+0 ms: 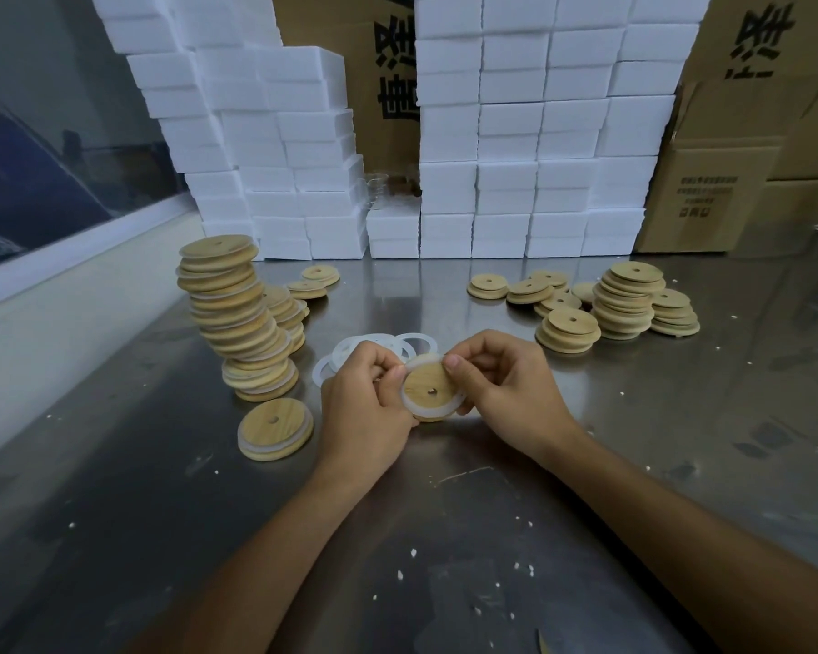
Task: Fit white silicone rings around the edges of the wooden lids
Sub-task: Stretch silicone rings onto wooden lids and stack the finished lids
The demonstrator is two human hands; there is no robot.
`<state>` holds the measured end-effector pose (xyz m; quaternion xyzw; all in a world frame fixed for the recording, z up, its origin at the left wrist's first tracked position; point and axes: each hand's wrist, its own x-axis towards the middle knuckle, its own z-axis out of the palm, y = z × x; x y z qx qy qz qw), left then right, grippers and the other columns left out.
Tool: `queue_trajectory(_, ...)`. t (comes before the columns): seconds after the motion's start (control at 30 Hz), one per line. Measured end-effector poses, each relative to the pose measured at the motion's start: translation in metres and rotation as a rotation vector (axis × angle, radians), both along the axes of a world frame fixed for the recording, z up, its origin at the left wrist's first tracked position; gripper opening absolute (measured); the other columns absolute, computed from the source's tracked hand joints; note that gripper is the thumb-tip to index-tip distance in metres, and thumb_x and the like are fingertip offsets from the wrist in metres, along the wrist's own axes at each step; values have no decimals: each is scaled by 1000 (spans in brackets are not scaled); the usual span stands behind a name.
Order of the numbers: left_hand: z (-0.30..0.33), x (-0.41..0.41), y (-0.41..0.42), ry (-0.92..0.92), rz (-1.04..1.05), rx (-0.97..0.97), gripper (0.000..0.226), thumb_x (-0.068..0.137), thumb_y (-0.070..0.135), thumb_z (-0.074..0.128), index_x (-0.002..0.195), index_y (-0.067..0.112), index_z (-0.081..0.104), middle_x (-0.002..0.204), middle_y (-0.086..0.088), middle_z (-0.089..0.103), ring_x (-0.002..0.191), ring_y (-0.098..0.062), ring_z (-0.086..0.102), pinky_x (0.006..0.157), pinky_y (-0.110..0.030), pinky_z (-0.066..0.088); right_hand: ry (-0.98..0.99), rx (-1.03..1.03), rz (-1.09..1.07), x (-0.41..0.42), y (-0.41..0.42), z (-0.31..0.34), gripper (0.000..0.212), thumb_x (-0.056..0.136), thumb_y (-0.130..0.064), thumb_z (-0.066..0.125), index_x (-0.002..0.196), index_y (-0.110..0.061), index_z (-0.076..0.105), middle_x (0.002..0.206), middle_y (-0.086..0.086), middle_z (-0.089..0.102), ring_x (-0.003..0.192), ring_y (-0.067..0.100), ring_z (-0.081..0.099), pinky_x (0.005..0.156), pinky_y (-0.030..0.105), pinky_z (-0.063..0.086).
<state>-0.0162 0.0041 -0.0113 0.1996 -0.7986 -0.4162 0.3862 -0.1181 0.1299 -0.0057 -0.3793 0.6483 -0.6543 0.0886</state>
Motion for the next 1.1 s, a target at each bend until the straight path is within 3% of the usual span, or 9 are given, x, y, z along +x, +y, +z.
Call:
queue_trajectory(0.17, 6, 3, 3, -28, 5, -62, 21, 92, 7, 60, 78, 21, 52, 79, 0, 68, 70, -18, 70, 58, -46, 59, -67, 19, 14, 0, 2, 5, 7, 91, -1, 65, 86, 4, 65, 68, 5, 71, 57, 7, 66, 51, 20, 52)
queue_trajectory(0.27, 9, 6, 7, -25, 7, -124, 19, 91, 6, 60, 79, 19, 53, 77, 7, 64, 72, -12, 68, 59, -28, 56, -87, 24, 5, 0, 3, 8, 8, 91, 1, 64, 87, 8, 65, 70, 10, 70, 59, 8, 65, 56, 23, 54)
queue_trajectory(0.37, 11, 7, 7, -32, -18, -170, 16, 92, 4, 60, 81, 15, 54, 74, 13, 57, 70, -4, 62, 58, -15, 48, -92, 24, -7, 1, 5, 9, 7, 90, 2, 65, 87, 8, 65, 77, 19, 70, 66, 14, 66, 66, 29, 56)
queue_trajectory(0.47, 11, 7, 4, -62, -23, -202, 15, 94, 6, 58, 82, 15, 53, 71, 14, 53, 70, 1, 57, 58, -10, 40, -77, 36, 18, 2, 5, 10, 7, 90, 1, 65, 83, 0, 65, 77, 15, 71, 69, 15, 68, 67, 27, 57)
queue_trajectory(0.73, 11, 7, 0, -51, -28, -194, 17, 91, 10, 62, 80, 19, 54, 75, 9, 64, 72, -5, 66, 60, -17, 49, -37, 65, 21, -5, 5, 6, 9, 91, -6, 67, 83, -5, 63, 76, 9, 73, 66, 11, 69, 56, 24, 54)
queue_trajectory(0.97, 11, 7, -4, -50, -16, -158, 15, 89, 8, 64, 77, 14, 57, 78, 2, 69, 74, -10, 70, 64, -28, 58, -48, 96, 30, -7, 6, 4, 11, 90, -14, 69, 86, -6, 64, 79, 7, 76, 67, 16, 70, 58, 28, 59)
queue_trajectory(1.1, 9, 7, -6, -53, -2, -118, 15, 89, 7, 63, 76, 12, 57, 76, -2, 69, 71, -14, 70, 66, -42, 59, -44, 113, 29, -8, 4, 2, 7, 90, -12, 69, 86, -9, 65, 80, 9, 75, 69, 21, 69, 60, 32, 58)
